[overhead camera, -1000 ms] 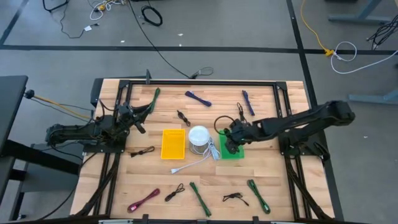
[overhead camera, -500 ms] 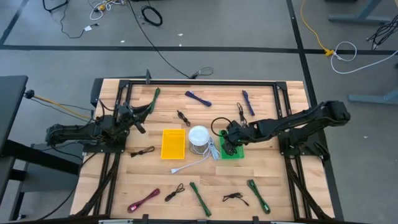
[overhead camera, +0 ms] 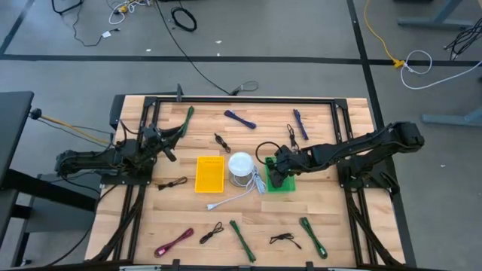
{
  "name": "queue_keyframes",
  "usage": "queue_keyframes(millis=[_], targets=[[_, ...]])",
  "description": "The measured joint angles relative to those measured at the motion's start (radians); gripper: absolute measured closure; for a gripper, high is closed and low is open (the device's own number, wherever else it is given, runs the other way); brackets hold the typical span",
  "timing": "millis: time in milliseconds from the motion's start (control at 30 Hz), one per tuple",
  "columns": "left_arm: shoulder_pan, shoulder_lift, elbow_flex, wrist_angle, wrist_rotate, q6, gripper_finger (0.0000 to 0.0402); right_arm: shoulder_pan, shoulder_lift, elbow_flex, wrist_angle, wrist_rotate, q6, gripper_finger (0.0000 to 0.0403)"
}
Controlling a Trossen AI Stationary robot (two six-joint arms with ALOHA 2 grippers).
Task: Pick & Place USB Port
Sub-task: Put the black charger cable into the green basket
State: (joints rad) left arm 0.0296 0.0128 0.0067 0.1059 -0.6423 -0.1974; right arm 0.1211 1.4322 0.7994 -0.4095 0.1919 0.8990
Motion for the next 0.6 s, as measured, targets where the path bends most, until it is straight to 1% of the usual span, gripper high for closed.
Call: queue_keyframes(millis=[100,233,467,533,600], targets=[[0.0,0.0,0.0,0.0,0.0,0.0,0.0299,-0.003,0.0,0.0,0.001,0.009,-0.02,0.0253],[0.0,0.0,0.0,0.0,0.0,0.0,0.0299,-0.012,-0.012,0.0,0.004,0.068,-0.064,0.0268],[0.0,0.0,0.0,-0.002,0.0,0.0,0.0299,-0.073,-0.095,0.001,-0.006,0.087,-0.167,0.0298],[0.0,0.0,0.0,-0.003,0.0,0.0,0.0299,-0.099,-0.124,0.001,-0.028,0.12,-0.203,0.0305],[0.0,0.0,0.0,-0.007,0.0,0.0,0.0299,-0.129,-0.145,0.001,-0.062,0.185,-0.224,0.0311]])
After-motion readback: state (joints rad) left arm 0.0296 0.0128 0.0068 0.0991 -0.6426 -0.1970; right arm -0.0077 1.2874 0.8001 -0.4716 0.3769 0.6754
